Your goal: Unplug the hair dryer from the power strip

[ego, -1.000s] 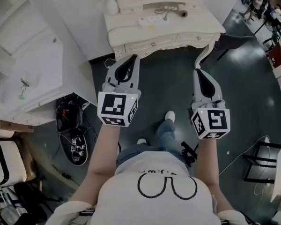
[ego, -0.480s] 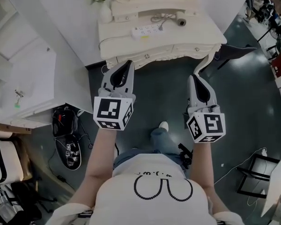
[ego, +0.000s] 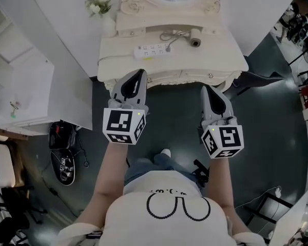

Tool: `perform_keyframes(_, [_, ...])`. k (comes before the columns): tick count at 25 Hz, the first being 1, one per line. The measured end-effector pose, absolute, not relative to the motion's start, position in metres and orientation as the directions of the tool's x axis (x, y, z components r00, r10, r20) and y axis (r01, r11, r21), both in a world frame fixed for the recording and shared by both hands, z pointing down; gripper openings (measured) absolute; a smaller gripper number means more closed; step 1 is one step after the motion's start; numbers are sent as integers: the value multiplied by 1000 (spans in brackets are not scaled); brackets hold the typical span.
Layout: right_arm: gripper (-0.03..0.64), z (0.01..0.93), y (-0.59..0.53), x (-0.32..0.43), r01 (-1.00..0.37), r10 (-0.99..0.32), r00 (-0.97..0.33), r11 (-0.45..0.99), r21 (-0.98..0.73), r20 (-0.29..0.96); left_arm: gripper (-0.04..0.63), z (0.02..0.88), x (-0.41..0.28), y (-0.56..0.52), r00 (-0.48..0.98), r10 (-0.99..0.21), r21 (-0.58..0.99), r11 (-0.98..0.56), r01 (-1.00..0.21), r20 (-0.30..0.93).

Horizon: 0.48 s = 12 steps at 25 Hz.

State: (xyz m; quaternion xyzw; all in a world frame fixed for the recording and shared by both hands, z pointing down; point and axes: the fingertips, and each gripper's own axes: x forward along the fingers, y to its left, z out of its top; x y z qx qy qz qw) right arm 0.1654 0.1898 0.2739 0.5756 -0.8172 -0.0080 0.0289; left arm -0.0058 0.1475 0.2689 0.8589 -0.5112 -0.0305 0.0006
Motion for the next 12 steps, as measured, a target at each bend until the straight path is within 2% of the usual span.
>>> perform_keyframes(5, [0,285,155,191,-933,-932,-359,359,-8,46,-3,276,32,127,489,-871,43,-491,-870,-53])
perform_keyframes(12, [0,314,112,195,-920,-916,-391,388,-49,87,-3,294,29,85,458,-889,49,-459,-887,-17])
